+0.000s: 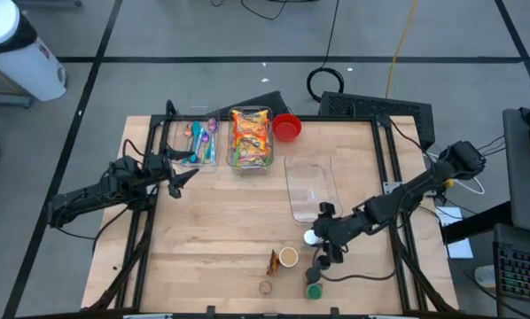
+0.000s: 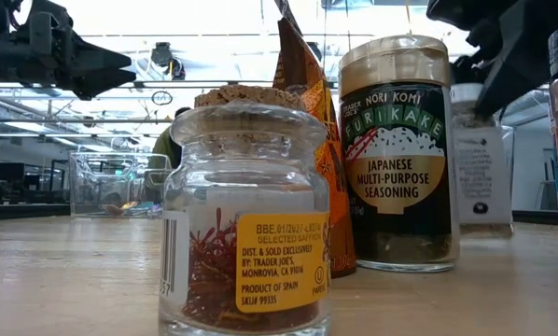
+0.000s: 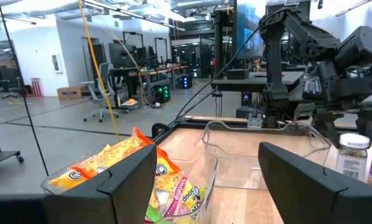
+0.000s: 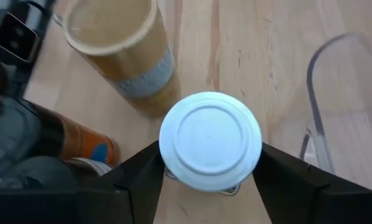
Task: Pick & Place Food Item
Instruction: Put the white seasoning bottle into the bottom right transparent bin
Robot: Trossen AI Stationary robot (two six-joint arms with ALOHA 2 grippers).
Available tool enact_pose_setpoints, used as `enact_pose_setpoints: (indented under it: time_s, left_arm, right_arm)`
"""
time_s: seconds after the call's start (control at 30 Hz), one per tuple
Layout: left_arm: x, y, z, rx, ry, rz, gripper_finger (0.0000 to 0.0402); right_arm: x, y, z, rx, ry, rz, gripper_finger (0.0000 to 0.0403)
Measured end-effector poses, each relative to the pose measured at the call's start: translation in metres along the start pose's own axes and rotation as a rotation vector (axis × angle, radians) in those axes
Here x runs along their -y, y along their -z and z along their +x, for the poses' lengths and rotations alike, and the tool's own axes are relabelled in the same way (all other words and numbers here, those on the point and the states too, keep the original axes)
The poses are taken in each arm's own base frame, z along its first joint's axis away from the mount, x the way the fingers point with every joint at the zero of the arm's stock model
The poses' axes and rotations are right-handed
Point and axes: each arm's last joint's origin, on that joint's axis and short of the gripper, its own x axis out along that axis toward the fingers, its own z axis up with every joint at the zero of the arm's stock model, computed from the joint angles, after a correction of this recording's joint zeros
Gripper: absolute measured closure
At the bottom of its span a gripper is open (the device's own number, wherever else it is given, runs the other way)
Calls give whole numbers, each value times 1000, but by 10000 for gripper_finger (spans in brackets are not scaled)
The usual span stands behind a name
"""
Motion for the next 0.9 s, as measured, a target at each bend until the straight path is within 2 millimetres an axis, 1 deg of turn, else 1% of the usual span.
enact_pose_setpoints:
  time_s: [0.3,0.43,0.6,0.7,0.8,0.9]
  left_arm:
    - [0,0,0,0,0,0,119]
    - [0,0,0,0,0,0,119]
    - [0,0,0,0,0,0,119]
    - [0,0,0,0,0,0,119]
    - [0,0,0,0,0,0,119]
    - [0,0,0,0,0,0,119]
  right_arm:
    - [0,-2,-1,19,-6,2,196]
    - [-2,-8,-9,52,-20,0,209]
    - [-2,-20,-31,145,-54,28,213]
    - [0,-26,-49,228,-27,55,213]
    - [7,-32,-68,327,27,90,213]
    - [19,-37,-86,412,86,141,213]
